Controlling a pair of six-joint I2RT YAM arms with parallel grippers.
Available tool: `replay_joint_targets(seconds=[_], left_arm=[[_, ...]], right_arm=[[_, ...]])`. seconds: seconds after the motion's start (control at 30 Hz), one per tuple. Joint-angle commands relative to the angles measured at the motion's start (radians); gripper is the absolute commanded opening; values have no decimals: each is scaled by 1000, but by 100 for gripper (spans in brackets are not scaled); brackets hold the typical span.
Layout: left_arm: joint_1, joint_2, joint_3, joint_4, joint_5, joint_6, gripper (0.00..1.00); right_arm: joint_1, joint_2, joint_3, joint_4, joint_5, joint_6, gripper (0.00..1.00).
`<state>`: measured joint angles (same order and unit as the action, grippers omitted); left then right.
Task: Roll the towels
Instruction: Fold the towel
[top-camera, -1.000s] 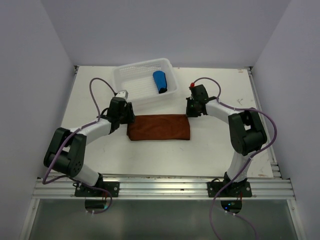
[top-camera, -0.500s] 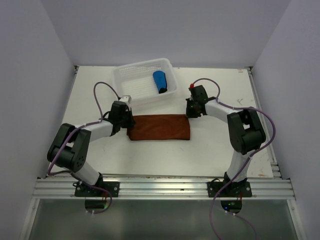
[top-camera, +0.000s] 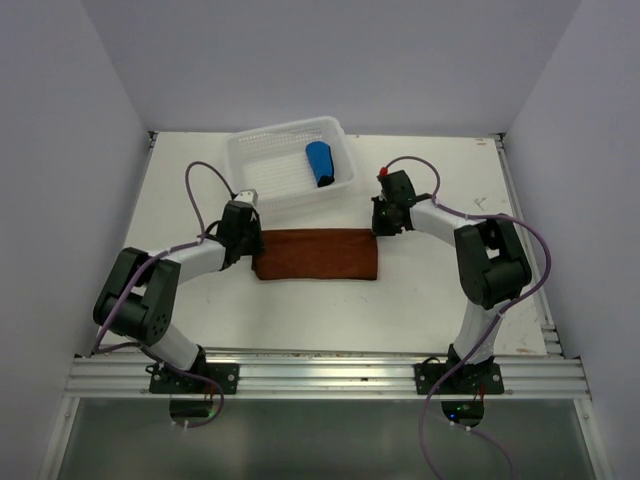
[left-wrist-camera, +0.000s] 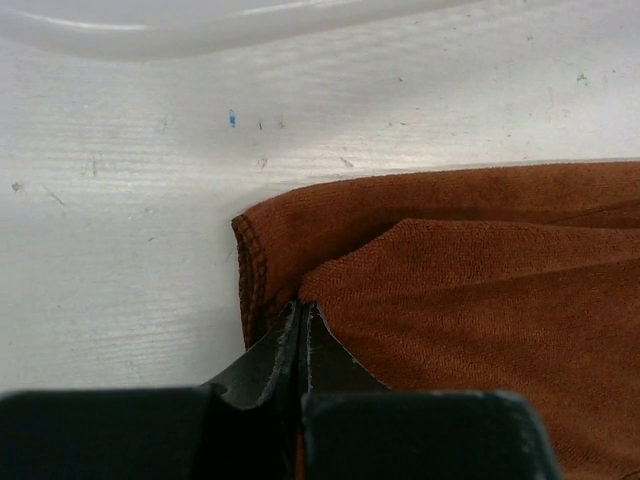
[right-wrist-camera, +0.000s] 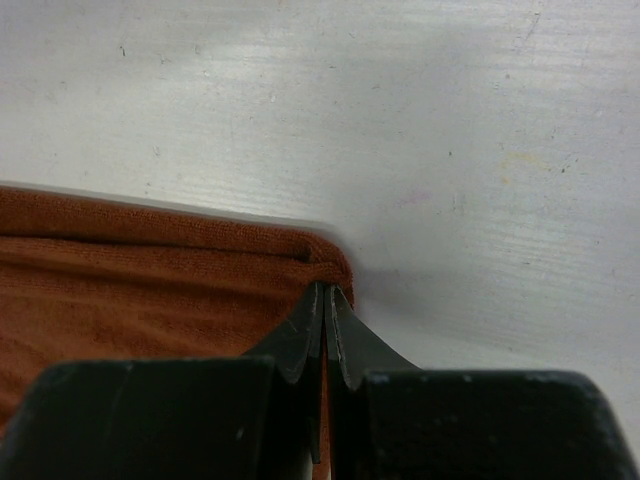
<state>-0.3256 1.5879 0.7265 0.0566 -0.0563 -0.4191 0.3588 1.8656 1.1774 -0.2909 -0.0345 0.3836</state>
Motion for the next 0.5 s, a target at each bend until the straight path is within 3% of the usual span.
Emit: replay_joint_targets(seconds=[0.0, 0.2, 0.4, 0.47], left_arm=[[10, -28, 25, -55, -103, -12, 0], [10, 3, 10, -29, -56, -12, 0], [8, -23, 1, -11, -19, -7, 15], [8, -35, -1, -1, -10, -6, 19]], right_arm=[[-9, 7, 5, -11, 58, -17, 0], [-11, 17, 16, -2, 39, -17, 0], [-9, 7, 24, 10, -33, -22, 0], [-9, -3, 31, 10, -76, -11, 7]])
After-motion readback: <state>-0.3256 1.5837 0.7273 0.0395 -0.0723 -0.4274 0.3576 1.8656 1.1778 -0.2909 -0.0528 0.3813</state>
